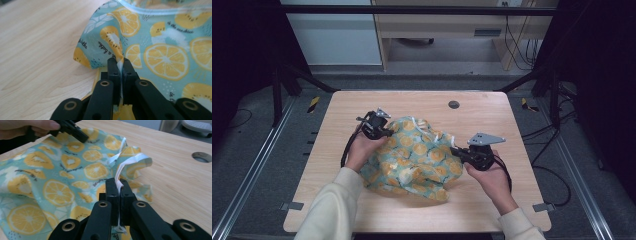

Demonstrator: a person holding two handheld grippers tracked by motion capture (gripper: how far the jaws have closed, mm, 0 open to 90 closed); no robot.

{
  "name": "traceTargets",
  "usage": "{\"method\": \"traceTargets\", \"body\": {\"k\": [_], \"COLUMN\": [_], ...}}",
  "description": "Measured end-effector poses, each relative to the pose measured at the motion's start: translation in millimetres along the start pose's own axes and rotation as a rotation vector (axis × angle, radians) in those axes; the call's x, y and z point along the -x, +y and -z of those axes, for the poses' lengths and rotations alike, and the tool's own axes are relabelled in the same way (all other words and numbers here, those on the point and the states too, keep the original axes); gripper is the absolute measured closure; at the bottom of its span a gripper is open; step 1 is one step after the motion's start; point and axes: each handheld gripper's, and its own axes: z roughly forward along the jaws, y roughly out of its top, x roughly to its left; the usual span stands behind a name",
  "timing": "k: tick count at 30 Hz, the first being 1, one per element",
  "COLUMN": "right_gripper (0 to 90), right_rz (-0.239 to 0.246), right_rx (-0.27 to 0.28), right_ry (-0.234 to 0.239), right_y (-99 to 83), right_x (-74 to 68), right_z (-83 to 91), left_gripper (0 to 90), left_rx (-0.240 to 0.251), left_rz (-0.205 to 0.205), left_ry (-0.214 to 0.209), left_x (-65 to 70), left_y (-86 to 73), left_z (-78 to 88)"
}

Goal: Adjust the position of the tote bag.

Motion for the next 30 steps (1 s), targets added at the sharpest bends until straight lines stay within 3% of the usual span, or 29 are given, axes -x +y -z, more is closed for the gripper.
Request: {"method": "traceTargets", "body": {"k": [5,10,16,30], "right_gripper": [89.3,89.5,89.6,89.6], "right_rz": [-0.01,0.009,0.055,0.076], "right_rx": [0.014,0.017,0.005,0.045], "right_ry": [-0.036,-0.085,-0.134,-0.156], "right_y": [6.7,15.3,27.4,43.3], "right_x": [10.1,16.4,19.9,20.8], "right_z": [8.8,15.9,17.3,26.0], "left_gripper": [90.0,90.0,90.0,90.0], "left_rx": [0.076,0.135,0.188,0.289], "left_rz": [-0.004,-0.015,-0.006,-0.001], "left_ry": [0.053,0.105,0.116,0.115], "left_x": [3.2,3.4,4.3,8.0], "left_y": [-2.9,-9.4,-13.1,-18.4], "left_z": [22.5,42.6,54.1,79.0]}}
